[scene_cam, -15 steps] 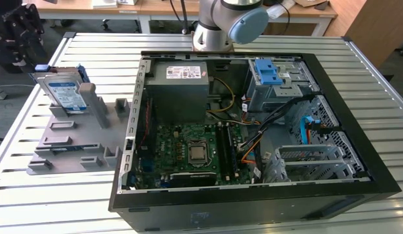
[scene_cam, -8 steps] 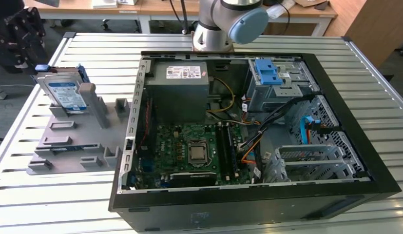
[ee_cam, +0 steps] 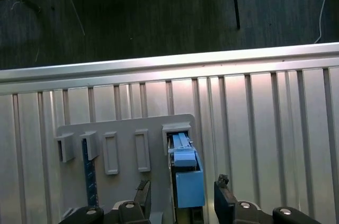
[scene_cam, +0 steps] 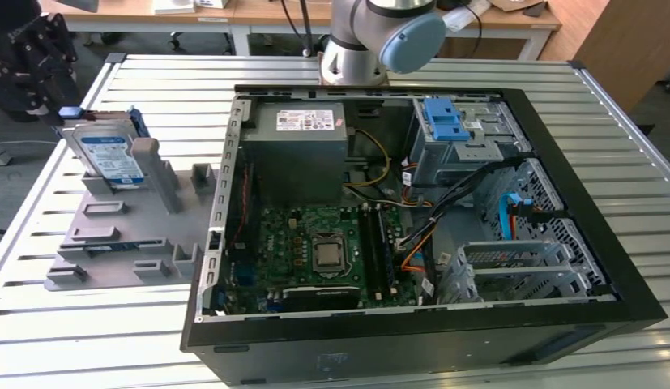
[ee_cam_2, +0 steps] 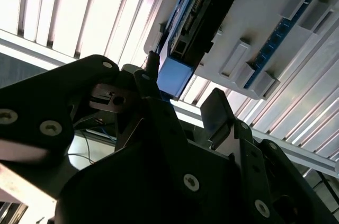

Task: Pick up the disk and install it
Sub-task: 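Pick up the disk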

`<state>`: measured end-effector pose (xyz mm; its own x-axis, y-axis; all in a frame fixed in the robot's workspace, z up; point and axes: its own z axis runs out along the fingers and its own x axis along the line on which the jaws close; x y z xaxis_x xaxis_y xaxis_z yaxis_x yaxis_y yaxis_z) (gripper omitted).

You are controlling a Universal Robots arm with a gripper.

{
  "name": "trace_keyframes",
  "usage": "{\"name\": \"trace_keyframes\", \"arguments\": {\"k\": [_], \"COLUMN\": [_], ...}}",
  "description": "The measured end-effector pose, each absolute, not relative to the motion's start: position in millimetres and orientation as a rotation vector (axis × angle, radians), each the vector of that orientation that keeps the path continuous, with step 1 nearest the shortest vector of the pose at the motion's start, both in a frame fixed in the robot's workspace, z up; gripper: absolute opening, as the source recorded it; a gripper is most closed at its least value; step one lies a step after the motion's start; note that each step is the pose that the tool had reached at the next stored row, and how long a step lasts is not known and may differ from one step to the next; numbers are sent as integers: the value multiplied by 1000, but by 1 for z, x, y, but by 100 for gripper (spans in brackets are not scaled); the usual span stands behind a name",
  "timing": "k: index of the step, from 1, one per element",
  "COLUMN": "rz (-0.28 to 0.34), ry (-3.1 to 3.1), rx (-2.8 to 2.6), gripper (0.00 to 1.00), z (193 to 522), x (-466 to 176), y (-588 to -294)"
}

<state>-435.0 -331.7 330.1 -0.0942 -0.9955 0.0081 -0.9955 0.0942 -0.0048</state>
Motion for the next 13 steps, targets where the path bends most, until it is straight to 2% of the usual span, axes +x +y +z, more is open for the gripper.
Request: {"name": "trace_keyframes", "arguments": {"k": [13], "rz": [26], "ry": [-2323], "rx": [2114], "gripper": [59], "z": [316], "x": [-437], "y": [-331]}}
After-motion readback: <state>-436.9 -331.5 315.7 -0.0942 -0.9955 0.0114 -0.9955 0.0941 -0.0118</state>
